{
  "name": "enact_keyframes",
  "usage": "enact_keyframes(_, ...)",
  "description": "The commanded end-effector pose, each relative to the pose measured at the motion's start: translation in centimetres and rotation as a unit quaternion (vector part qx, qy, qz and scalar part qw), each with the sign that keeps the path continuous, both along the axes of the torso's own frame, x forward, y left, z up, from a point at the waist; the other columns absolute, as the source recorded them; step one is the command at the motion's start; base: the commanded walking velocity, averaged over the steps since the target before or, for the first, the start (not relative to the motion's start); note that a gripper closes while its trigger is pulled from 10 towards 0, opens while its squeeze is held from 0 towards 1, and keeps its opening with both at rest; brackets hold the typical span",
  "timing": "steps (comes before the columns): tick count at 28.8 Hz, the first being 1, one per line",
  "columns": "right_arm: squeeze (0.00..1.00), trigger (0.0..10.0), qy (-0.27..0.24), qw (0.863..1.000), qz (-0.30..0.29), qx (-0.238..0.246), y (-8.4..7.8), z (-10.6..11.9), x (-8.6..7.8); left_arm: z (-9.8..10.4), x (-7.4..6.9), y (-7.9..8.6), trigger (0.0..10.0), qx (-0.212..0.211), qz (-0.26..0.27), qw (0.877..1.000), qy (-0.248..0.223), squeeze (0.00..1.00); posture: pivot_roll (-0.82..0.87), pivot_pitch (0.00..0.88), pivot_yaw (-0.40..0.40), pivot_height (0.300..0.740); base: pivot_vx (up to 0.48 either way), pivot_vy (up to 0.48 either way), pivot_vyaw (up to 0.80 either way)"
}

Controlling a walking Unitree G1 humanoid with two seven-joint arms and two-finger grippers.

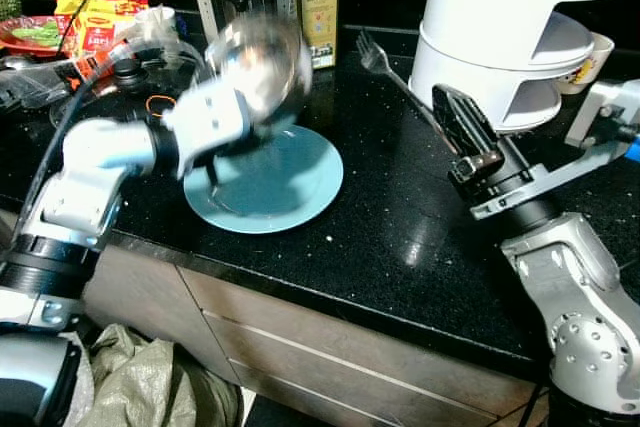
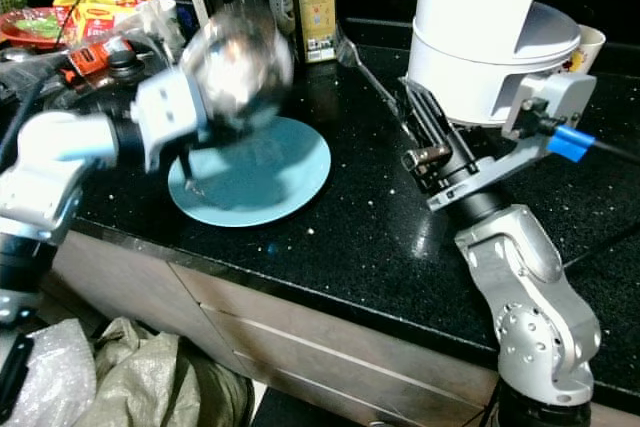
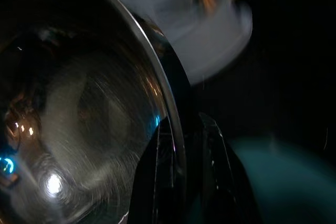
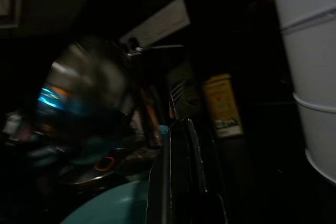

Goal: Kitchen organization

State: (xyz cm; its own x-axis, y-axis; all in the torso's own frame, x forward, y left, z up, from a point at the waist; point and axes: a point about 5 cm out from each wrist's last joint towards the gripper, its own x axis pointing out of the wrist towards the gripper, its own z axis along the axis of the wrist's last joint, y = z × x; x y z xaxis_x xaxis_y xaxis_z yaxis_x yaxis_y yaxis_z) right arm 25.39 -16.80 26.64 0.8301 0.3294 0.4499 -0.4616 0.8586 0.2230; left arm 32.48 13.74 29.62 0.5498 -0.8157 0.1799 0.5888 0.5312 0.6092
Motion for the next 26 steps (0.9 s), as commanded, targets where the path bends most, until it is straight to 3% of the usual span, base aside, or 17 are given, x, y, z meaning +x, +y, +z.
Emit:
enact_keyframes(1,0.00,10.0,-0.005,1.000,-0.021,0.001,-0.5,0.2,0.1,-0.1,-0.3,0.1,0.0,-0.043,0.010,0.999,0.011,0.00,-0.02,0.000,0.048,0.740,0.000,0.000,0.00)
enact_keyframes(2,0.00,10.0,-0.003,1.000,-0.028,0.001,-0.8,0.2,0.1,-0.2,-0.5,0.0,0.5,-0.058,0.014,0.998,0.014,0.00,-0.02,0.000,0.048,0.740,0.000,0.000,0.00)
enact_keyframes(4,0.00,10.0,-0.002,0.999,-0.033,0.001,-0.9,0.2,0.1,-0.4,-0.7,-0.1,0.5,-0.069,0.018,0.997,0.017,0.00,-0.02,0.000,0.048,0.740,0.000,0.000,0.00)
enact_keyframes(5,0.00,10.0,0.000,0.999,-0.040,0.001,-1.1,0.1,0.2,-0.6,-0.8,-0.2,10.0,-0.087,0.027,0.995,0.026,0.00,-0.02,0.000,0.048,0.740,0.000,0.000,0.00)
enact_keyframes(9,0.00,10.0,0.005,0.998,-0.056,-0.002,-1.6,-0.1,0.3,-1.3,-1.1,-0.3,10.0,-0.110,0.048,0.991,0.051,0.00,-0.02,0.000,0.050,0.740,0.000,0.000,0.00)
enact_keyframes(14,0.00,10.0,0.009,0.997,-0.072,-0.008,-2.1,-0.2,0.5,-3.0,-1.7,-0.3,10.0,-0.095,0.078,0.989,0.081,0.00,-0.02,0.000,0.048,0.740,-0.102,0.000,0.00)
enact_keyframes(26,0.00,10.0,0.018,0.996,-0.088,-0.013,-2.4,-0.4,0.9,-3.8,-2.4,-0.7,10.0,-0.083,0.096,0.987,0.098,0.00,-0.02,0.000,0.046,0.740,-0.222,0.000,0.00)
